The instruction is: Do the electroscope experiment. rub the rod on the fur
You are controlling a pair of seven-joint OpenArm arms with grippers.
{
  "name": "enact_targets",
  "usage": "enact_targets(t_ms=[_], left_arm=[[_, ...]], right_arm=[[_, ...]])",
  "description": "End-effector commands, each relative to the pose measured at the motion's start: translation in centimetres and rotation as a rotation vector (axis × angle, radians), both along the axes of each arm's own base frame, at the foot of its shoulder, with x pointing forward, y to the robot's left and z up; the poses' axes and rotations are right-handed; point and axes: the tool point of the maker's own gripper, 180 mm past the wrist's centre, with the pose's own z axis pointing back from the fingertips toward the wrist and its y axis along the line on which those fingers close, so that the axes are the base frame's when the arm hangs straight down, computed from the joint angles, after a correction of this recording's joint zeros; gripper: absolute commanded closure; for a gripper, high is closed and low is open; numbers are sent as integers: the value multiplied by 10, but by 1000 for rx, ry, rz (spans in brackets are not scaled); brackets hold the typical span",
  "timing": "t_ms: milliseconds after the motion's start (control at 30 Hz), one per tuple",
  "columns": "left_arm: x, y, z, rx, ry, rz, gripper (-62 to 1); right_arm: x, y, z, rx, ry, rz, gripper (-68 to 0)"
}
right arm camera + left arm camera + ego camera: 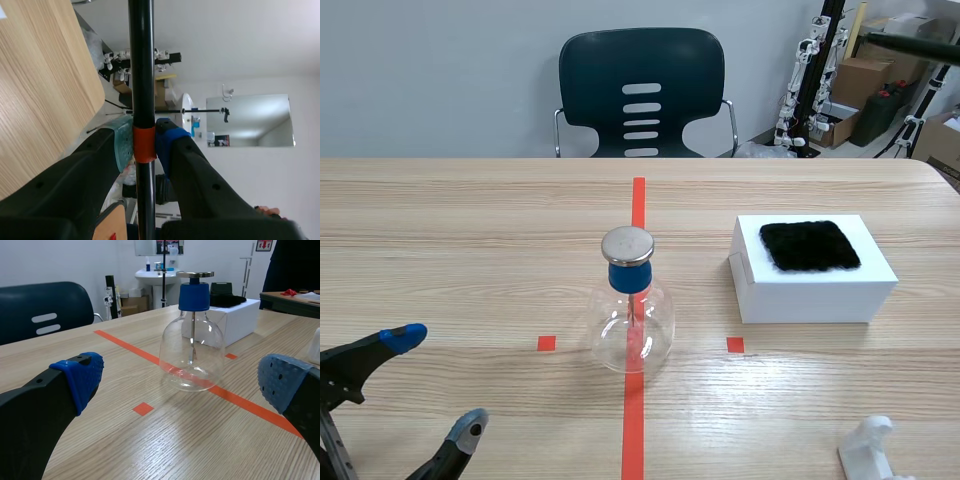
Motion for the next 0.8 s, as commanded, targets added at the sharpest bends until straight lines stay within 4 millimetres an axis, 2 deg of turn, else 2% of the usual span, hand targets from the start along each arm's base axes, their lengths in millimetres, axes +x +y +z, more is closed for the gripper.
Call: enact_targets(t_ms=[0,400,600,767], left_arm=[[0,0,4,-19,-17,6,-623],[0,0,4,-19,-17,6,-623],[0,0,4,-19,-17,6,-623],[0,0,4,-19,-17,6,-623]], right_arm=[[4,-3,14,-17,-43,-2,-13],[12,-22,23,-144,-52,-75,-13],[30,-16,30,-240,-69,-53,-13],[45,-3,23,-314,-103,-9,-13]])
